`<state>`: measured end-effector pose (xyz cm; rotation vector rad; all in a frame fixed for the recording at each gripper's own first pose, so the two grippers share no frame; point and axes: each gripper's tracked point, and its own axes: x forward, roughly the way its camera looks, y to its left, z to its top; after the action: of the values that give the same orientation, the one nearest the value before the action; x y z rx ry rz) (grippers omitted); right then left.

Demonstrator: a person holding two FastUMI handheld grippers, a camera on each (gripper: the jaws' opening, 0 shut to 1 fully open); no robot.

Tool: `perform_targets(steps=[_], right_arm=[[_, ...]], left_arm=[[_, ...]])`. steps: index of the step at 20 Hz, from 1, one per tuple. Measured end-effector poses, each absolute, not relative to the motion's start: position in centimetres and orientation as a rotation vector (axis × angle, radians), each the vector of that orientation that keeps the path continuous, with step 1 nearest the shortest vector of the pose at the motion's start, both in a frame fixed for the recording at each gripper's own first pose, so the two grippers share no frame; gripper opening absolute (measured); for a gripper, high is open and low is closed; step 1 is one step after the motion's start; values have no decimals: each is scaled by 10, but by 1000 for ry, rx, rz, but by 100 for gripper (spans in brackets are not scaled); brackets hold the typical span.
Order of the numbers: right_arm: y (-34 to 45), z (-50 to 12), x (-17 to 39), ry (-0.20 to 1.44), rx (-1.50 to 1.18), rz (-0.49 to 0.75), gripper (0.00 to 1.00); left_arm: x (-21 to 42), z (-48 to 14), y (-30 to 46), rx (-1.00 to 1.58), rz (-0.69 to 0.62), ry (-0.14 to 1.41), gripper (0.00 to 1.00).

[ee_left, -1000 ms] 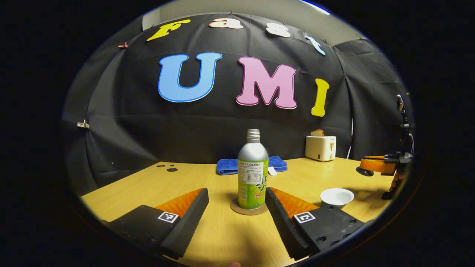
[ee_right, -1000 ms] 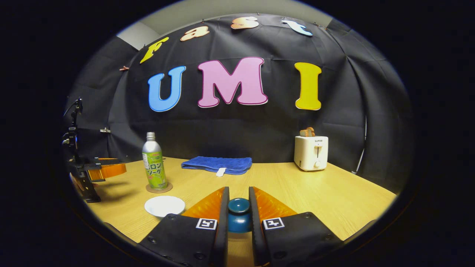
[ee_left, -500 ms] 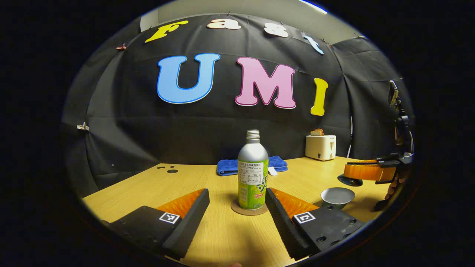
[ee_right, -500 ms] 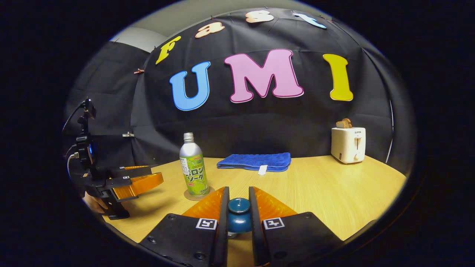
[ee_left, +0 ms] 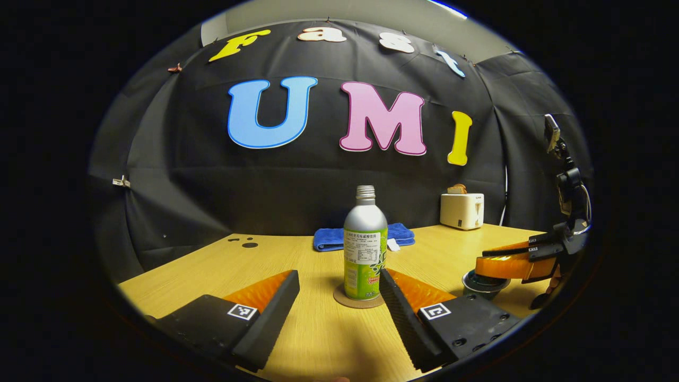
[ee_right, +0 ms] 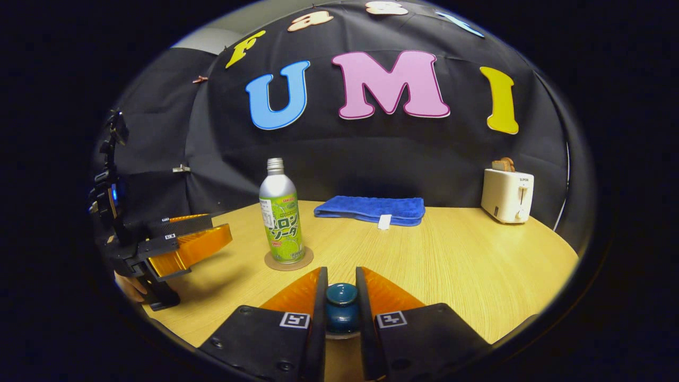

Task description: Open the teacup lid with one hand, grasp the water bottle and pour water into the teacup with the other hand; after pouring, place the water bottle on the coaster and then close the teacup lid.

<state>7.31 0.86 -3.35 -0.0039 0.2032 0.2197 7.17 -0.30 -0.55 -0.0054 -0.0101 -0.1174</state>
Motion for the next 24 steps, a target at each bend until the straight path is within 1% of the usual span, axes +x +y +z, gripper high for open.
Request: perform_targets(steps=[3, 4, 5, 7, 10, 11, 12, 13, 14, 15, 16, 18, 21, 24], right_arm=[[10, -35, 73, 210, -27, 220, 31], [10, -35, 74, 209, -22, 222, 28], [9, -34, 73, 206, -14, 221, 38], [5, -26, 69, 170, -3, 204, 37], [-3, -12, 63, 79, 8, 167, 52], [-6, -8, 61, 50, 13, 156, 53], [-9, -4, 59, 24, 14, 143, 59], [-13, 0, 58, -3, 6, 128, 68], [-18, -1, 59, 3, 0, 111, 75], [-20, -1, 57, -2, 5, 100, 78], [-26, -2, 58, -1, 1, 76, 88], [-31, -2, 59, -2, 2, 55, 94], [-44, -1, 57, -4, 0, 6, 96], [-53, 0, 52, -5, -1, -21, 96]], left_arm=[[71, -5, 0, -5, -109, -9, 95], [72, -6, 0, -5, -106, -9, 95], [71, -5, 1, -5, -103, -9, 95], [71, -6, 2, -6, -89, -7, 96], [69, -6, 2, -8, -64, -6, 95], [68, -6, 0, -8, -60, -5, 95], [66, -5, -4, -8, -58, -6, 95], [64, -5, -8, -7, -58, -7, 95], [62, -5, -13, -7, -56, -7, 96], [60, -5, -17, -7, -52, -7, 96], [57, -5, -20, -6, -47, -7, 96], [53, -4, -26, -6, -30, -7, 95], [50, -4, -34, -6, -6, -6, 95], [49, -3, -39, -7, 6, -5, 95]])
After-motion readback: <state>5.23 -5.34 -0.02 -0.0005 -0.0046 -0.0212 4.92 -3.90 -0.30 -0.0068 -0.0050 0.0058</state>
